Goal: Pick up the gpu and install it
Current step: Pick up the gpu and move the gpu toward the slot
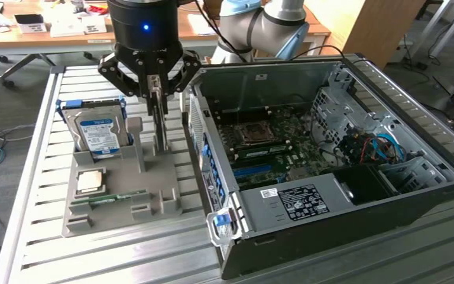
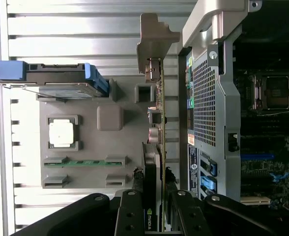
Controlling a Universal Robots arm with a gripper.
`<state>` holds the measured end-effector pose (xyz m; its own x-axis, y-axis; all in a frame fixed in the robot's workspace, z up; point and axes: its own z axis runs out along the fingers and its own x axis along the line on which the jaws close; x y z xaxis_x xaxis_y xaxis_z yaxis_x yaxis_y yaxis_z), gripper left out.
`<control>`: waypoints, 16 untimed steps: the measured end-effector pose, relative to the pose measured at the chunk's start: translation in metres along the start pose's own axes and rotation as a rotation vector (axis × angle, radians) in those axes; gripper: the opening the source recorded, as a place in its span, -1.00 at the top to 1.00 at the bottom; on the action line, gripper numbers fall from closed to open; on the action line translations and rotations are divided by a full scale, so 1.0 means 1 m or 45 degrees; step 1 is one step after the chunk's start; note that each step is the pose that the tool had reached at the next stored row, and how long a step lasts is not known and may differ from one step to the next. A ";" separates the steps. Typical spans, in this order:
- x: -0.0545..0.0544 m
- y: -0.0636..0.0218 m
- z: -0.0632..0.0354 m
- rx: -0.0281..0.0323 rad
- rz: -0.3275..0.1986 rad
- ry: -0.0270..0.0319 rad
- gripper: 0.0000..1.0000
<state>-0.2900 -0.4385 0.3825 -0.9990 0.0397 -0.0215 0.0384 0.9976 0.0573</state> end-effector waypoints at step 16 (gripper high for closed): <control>-0.001 0.0016 -0.0277 -0.0001 0.000 0.0000 0.46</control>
<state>-0.2892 -0.4385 0.4102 -0.9990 0.0397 -0.0215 0.0384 0.9976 0.0573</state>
